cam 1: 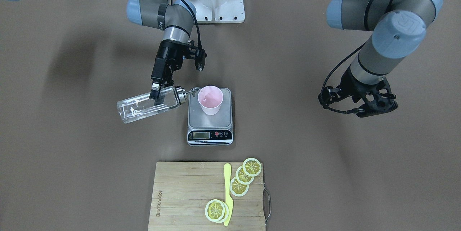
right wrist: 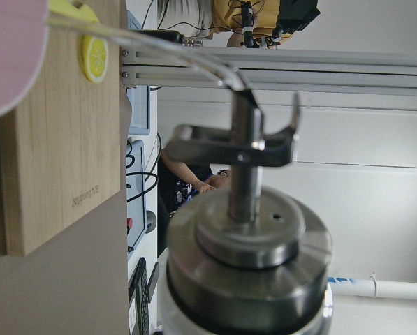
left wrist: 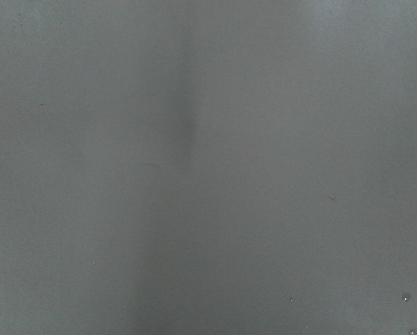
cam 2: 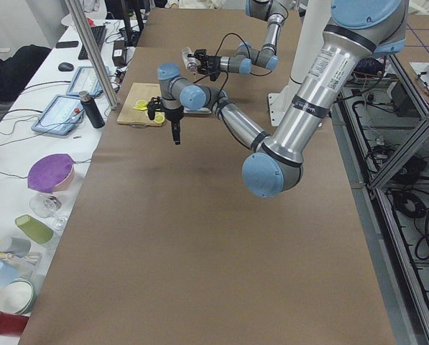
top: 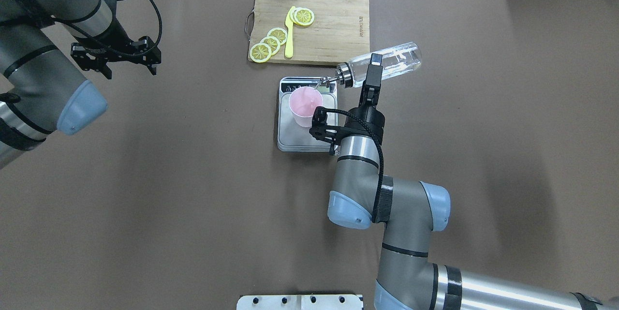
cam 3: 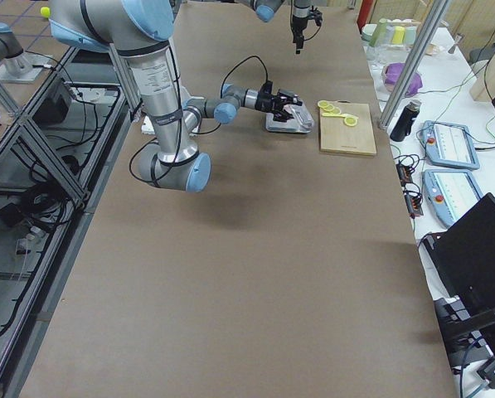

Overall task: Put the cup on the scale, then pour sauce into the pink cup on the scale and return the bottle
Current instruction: 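Tilt the bottle spout down into the pink cup with the right gripper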

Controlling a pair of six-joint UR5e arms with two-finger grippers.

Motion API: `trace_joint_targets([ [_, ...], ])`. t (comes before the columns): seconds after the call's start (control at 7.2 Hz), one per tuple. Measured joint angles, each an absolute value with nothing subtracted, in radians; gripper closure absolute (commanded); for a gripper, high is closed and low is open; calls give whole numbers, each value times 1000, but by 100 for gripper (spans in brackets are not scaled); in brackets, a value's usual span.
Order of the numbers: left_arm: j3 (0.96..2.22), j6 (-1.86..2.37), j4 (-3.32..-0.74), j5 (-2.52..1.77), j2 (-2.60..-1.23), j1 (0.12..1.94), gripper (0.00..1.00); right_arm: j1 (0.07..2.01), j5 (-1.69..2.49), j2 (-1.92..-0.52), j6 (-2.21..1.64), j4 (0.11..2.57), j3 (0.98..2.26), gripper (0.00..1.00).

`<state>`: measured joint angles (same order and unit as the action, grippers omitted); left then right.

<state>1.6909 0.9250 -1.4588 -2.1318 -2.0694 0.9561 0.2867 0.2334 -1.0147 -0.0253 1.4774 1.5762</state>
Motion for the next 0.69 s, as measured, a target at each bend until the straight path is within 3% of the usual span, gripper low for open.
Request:
trace_joint_targets([
  [0.69,1681,927,-1468,-2132,-2069,962,2,266,164,-1017,13,1465,1571,100],
])
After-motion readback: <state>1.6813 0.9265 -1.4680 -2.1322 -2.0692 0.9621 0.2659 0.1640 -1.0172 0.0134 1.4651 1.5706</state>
